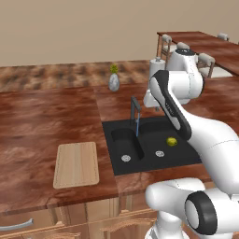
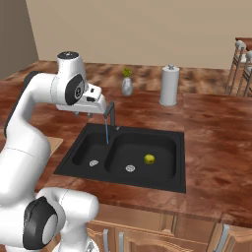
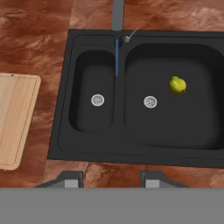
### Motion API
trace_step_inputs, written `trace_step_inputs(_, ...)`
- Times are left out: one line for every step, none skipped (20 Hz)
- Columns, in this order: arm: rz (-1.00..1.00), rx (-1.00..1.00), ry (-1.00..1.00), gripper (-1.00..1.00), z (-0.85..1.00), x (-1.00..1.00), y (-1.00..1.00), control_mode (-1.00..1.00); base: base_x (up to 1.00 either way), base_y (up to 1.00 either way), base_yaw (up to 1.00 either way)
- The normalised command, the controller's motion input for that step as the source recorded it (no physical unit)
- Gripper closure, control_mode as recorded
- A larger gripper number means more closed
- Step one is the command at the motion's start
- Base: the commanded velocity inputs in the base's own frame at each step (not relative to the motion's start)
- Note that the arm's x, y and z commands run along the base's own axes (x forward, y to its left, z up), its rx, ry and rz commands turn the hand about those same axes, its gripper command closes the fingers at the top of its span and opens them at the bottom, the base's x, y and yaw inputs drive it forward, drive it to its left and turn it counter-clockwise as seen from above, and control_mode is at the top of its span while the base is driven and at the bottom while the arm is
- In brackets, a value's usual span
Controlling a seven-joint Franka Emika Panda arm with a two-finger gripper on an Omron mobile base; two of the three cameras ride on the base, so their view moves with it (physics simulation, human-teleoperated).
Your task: Pick the pear from the sink and place it on the cutting board to airdry. Then turn off the sink faucet.
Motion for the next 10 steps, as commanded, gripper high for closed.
trace_step_inputs(0.00, 0.00, 0.00, -1.00, 0.00, -0.03, 0.00, -1.00, 0.00, 0.00, 0.00)
trace_step_inputs(0.00, 0.00, 0.00, -1.00, 0.00, -0.03, 0.00, -1.00, 0.00, 0.00, 0.00)
trace_step_inputs(0.00, 0.00, 0.00, -1.00, 0.00, -0.18, 0.00, -1.00, 0.00, 0.00, 0.00)
trace_step_inputs(0.00, 0.00, 0.00, -1.00, 0.00, -0.10, 0.00, -1.00, 0.00, 0.00, 0.00)
trace_step_inputs(0.00, 0.00, 0.00, -1.00, 0.00, -0.11, 0.00, -1.00, 0.00, 0.00, 0.00)
trace_step_inputs(0.00, 0.00, 0.00, -1.00, 0.00, 0.00, 0.00, -1.00, 0.00, 0.00, 0.00)
trace_step_inputs(0.00, 0.00, 0.00, -1.00, 0.00, 0.00, 0.00, -1.00, 0.00, 0.00, 0.00)
trace_step_inputs(0.00, 0.00, -0.03, -1.00, 0.00, 0.01, 0.00, -1.00, 0.00, 0.00, 0.00)
trace_step_inputs(0.00, -0.05, -0.06, -1.00, 0.00, 0.08, 0.00, -1.00, 0.00, 0.00, 0.00)
trace_step_inputs(0.00, -0.08, -0.11, -1.00, 0.00, 0.00, 0.00, -1.00, 0.00, 0.00, 0.00)
